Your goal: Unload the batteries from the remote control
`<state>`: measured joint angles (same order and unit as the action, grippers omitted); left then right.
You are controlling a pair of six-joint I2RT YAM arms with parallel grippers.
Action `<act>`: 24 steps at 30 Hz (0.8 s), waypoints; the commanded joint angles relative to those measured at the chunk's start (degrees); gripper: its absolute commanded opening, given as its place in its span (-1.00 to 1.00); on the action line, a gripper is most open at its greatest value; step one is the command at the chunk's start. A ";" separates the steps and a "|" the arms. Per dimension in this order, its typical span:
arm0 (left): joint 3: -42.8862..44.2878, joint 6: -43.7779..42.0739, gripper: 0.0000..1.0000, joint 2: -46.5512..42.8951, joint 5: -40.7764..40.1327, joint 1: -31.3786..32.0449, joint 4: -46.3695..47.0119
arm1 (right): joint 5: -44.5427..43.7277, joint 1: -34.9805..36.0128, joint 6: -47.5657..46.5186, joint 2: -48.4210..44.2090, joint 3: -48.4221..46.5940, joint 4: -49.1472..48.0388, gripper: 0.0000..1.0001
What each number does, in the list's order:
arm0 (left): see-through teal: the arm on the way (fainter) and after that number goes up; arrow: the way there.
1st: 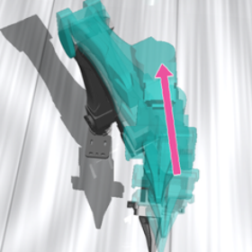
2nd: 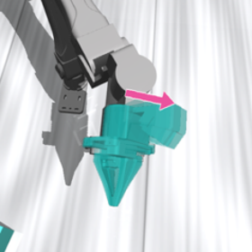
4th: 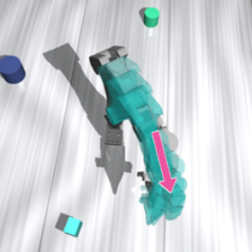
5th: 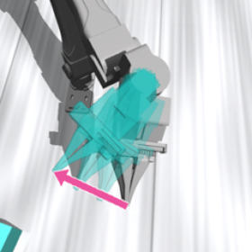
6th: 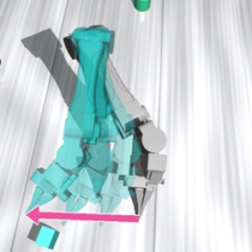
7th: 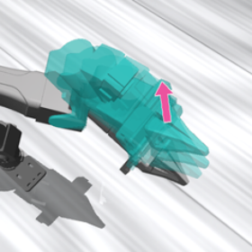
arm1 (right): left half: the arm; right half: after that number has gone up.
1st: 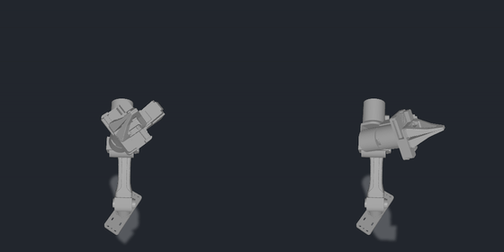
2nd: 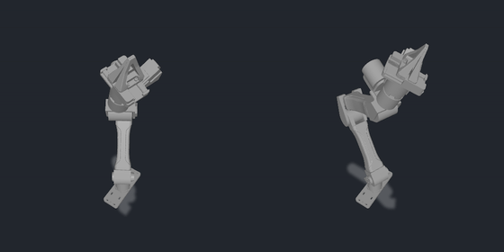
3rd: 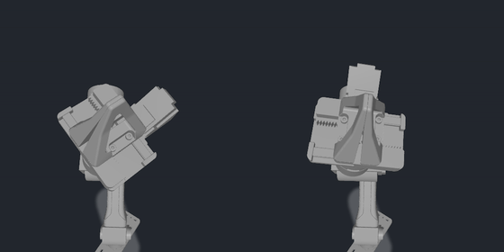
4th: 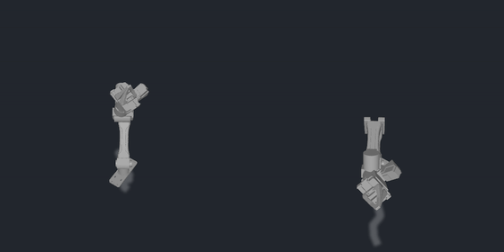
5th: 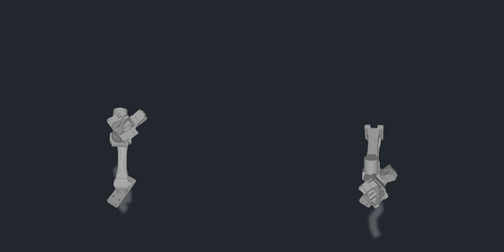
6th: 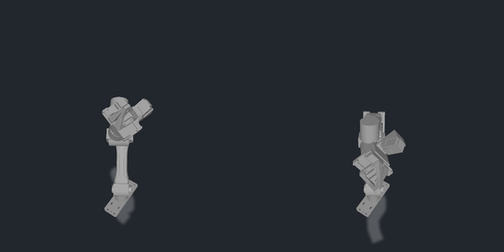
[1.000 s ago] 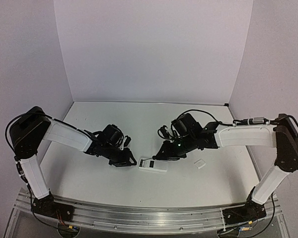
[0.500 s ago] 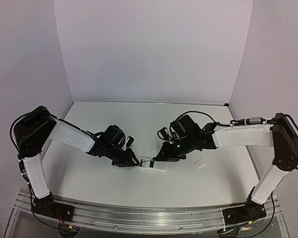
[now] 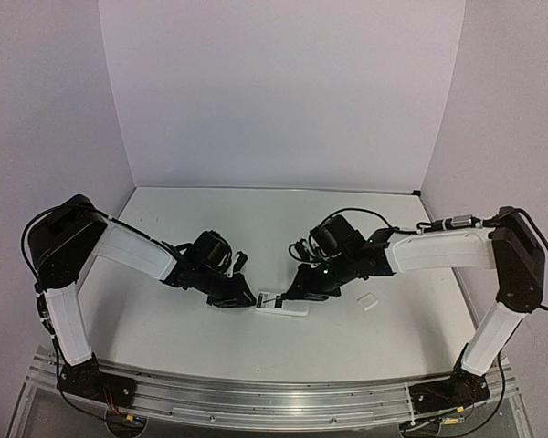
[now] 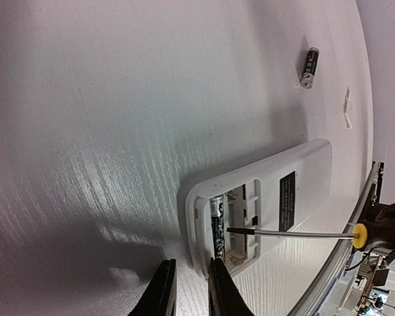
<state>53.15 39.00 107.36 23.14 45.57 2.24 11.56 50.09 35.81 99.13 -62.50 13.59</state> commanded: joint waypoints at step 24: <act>0.07 0.33 -1.00 3.00 1.24 -0.22 0.76 | -1.95 0.69 -0.75 3.27 6.65 -6.74 -1.00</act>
<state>53.67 39.05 108.18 25.78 45.15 3.75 11.38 50.17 34.37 100.74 -60.27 8.60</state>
